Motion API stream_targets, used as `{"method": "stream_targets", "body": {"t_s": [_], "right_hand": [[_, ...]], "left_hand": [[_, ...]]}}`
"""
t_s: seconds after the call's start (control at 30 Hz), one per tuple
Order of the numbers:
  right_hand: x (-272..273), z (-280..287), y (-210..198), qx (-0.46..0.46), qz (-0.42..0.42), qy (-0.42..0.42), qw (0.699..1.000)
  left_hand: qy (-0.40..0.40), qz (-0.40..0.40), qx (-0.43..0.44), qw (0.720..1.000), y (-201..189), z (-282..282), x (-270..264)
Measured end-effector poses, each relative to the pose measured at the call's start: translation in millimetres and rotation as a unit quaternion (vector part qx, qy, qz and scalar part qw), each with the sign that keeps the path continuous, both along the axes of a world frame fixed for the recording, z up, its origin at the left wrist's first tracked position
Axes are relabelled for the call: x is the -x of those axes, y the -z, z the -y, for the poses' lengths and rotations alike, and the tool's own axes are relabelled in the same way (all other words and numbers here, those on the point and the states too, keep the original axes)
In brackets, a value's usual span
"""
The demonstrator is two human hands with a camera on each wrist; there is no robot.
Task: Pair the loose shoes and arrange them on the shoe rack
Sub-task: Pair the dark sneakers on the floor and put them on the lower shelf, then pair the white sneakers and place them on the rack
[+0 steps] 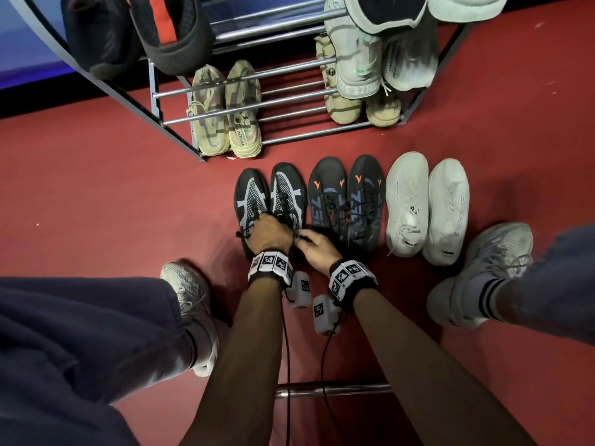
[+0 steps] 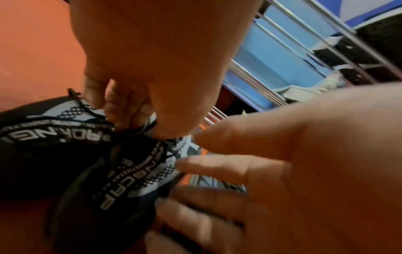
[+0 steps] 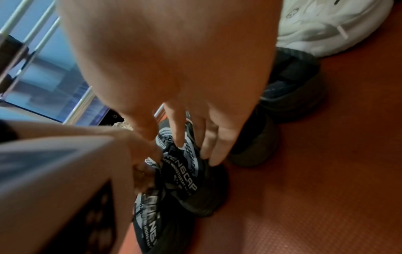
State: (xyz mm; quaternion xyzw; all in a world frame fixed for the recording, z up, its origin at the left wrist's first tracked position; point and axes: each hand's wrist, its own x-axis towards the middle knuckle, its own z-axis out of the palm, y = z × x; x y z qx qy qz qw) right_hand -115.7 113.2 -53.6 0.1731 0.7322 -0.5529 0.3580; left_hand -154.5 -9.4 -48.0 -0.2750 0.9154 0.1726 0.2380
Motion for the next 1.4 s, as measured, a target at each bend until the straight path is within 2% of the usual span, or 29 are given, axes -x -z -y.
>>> {"method": "stream_targets", "body": {"t_s": [0.07, 0.13, 0.17, 0.27, 0.37, 0.47, 0.53, 0.63, 0.73, 0.9, 1.07, 1.17, 1.27, 1.33, 1.4], "right_hand": [[-4, -8, 0, -0.004, -0.040, 0.072, 0.997], [-5, -22, -2, 0.009, -0.060, 0.152, 0.987], [-4, -33, -5, 0.004, -0.068, 0.184, 0.980], [3, -75, -10, -0.043, -0.100, 0.261, 0.959], [10, -122, -6, -0.115, -0.102, 0.297, 0.942], [10, -162, -11, -0.204, -0.129, 0.353, 0.904], [5, -185, -13, -0.294, -0.131, 0.314, 0.893], [-6, -211, -7, -0.385, -0.047, 0.186, 0.903], [-12, -221, 5, -0.367, -0.014, 0.174, 0.914], [3, -232, 19, -0.311, 0.048, 0.165, 0.935], [14, -224, 20, -0.398, 0.115, 0.124, 0.902], [12, -226, 21, -0.373, 0.079, 0.100, 0.919], [6, -242, 26, -0.313, 0.030, 0.101, 0.944], [5, -250, 21, -0.310, 0.001, 0.081, 0.947], [2, -250, 8, -0.321, -0.042, 0.094, 0.942]], "left_hand": [[0.007, -0.086, 0.014, 0.996, -9, -16, 2], [0.056, -0.168, -0.006, 0.984, -12, -33, 5], [0.088, -0.180, -0.029, 0.979, -14, -45, 6], [0.184, -0.171, -0.109, 0.962, -16, -81, 1], [0.281, -0.158, -0.157, 0.934, -16, -118, -13], [0.341, -0.150, -0.177, 0.911, -13, -152, -27], [0.375, -0.135, -0.180, 0.899, -9, -172, -34], [0.432, -0.068, -0.165, 0.884, 0, -190, -39], [0.439, -0.028, -0.173, 0.881, 7, -196, -47], [0.452, -0.024, -0.182, 0.873, 12, -194, -54], [0.472, -0.004, -0.205, 0.857, 9, -185, -52], [0.495, 0.022, -0.206, 0.844, 4, -180, -51], [0.467, 0.044, -0.219, 0.856, -1, -181, -51], [0.446, 0.054, -0.228, 0.864, -8, -182, -53], [0.407, 0.027, -0.249, 0.878, -16, -180, -57]]}}
